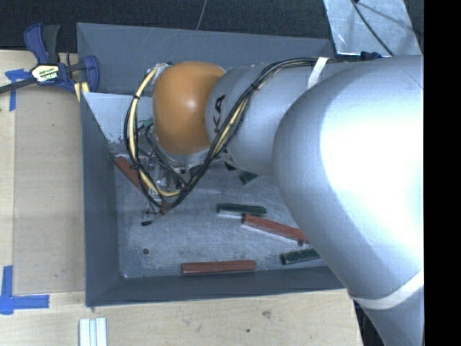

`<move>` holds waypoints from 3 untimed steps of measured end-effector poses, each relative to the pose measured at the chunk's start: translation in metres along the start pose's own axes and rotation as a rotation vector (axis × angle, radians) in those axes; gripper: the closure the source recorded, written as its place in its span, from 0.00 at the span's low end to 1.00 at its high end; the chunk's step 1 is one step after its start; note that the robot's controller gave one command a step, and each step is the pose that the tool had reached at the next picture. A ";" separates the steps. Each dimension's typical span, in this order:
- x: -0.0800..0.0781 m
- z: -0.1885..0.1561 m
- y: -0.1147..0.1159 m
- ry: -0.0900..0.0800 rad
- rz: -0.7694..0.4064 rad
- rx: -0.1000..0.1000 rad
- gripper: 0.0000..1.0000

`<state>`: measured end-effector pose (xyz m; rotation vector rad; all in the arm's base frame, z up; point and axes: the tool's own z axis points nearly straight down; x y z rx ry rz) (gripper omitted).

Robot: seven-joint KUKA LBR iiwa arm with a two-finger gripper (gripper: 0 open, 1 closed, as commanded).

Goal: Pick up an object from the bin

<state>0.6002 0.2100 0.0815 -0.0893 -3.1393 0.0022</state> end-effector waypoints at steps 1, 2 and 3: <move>-0.009 0.005 -0.020 -0.003 0.120 -0.002 1.00; -0.009 0.005 -0.020 -0.003 0.120 -0.002 1.00; 0.009 -0.058 -0.055 0.005 0.136 0.001 1.00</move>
Offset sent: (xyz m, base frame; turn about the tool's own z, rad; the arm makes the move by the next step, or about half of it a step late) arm 0.0000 0.0000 0.0000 0.0000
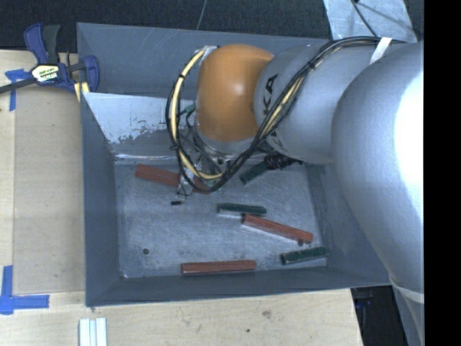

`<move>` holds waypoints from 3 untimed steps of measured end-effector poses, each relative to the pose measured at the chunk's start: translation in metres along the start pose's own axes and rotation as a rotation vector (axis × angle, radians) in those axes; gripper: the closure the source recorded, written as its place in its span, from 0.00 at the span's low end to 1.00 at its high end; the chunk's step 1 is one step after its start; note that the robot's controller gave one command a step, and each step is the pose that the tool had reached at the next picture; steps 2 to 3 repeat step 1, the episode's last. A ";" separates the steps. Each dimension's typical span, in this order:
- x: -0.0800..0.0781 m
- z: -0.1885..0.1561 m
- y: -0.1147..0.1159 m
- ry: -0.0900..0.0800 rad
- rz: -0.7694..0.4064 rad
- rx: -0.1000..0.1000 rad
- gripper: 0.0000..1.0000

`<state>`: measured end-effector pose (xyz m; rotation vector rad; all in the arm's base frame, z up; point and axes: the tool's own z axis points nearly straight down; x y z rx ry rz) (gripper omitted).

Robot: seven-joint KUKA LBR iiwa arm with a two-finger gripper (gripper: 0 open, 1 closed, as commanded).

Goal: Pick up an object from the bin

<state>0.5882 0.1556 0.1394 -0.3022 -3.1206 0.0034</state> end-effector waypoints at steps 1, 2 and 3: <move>-0.006 -0.070 0.020 -0.007 0.011 -0.003 1.00; -0.006 -0.070 0.020 -0.007 0.011 -0.003 1.00; -0.006 -0.070 0.020 -0.007 0.011 -0.003 1.00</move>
Offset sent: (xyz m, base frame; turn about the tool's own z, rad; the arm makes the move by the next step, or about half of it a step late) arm -0.0263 -0.0305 0.1538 0.0807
